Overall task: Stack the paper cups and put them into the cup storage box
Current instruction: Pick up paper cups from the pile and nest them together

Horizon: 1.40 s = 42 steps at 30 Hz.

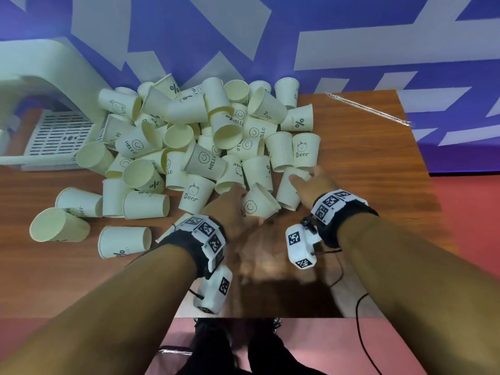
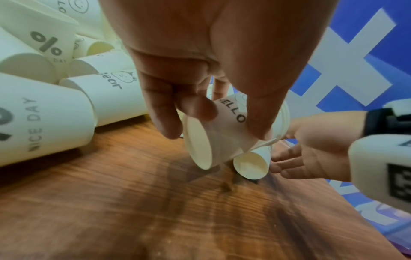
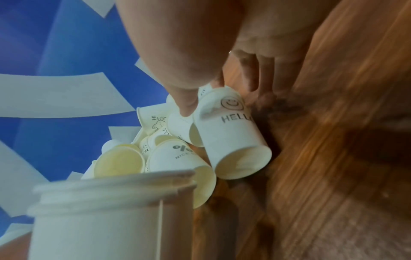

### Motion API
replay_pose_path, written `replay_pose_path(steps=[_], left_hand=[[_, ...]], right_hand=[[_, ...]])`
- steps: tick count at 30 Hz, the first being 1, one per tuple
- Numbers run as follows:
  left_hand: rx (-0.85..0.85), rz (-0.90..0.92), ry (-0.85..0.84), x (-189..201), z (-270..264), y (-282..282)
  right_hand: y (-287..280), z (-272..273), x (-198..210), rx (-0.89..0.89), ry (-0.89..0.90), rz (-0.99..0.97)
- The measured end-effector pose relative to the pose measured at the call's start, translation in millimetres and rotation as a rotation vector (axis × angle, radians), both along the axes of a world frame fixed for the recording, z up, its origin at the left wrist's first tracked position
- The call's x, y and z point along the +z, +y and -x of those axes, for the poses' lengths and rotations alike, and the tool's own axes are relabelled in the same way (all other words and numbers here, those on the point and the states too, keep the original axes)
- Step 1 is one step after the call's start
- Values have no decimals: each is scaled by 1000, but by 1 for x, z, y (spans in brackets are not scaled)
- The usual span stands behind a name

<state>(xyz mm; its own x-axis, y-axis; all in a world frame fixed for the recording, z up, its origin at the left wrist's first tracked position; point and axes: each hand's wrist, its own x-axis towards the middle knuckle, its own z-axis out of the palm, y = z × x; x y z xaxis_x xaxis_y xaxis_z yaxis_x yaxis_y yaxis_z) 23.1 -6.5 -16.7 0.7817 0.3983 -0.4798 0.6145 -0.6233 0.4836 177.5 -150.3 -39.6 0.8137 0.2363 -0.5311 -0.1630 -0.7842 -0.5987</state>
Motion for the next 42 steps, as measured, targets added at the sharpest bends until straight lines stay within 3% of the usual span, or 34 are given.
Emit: replay_pose_path(steps=[8,13,20,23,26,29,34,37,42], left_hand=[[-10,-36,100,6,9,3],[-31,-48,129,19,13,10],[-4,-40,33,46,7,21],[33,-15,-24,60,1,28],[21,-43,-43,72,-3,37],[-12,-109,-16,76,0,52],[-55,-79,19,71,6,68],[-86,-41,25,66,10,78],[-143,-10,32,58,16,101]], right_hand=[[-6,10,12,100,11,-20],[-13,15,25,-66,106,-206],[11,26,47,-66,237,-473],[27,38,55,46,261,-515],[40,44,60,135,276,-456],[52,34,54,59,241,-379],[76,30,40,-28,-39,-35],[92,33,26,2,-54,125],[103,41,-1,-48,-32,101]])
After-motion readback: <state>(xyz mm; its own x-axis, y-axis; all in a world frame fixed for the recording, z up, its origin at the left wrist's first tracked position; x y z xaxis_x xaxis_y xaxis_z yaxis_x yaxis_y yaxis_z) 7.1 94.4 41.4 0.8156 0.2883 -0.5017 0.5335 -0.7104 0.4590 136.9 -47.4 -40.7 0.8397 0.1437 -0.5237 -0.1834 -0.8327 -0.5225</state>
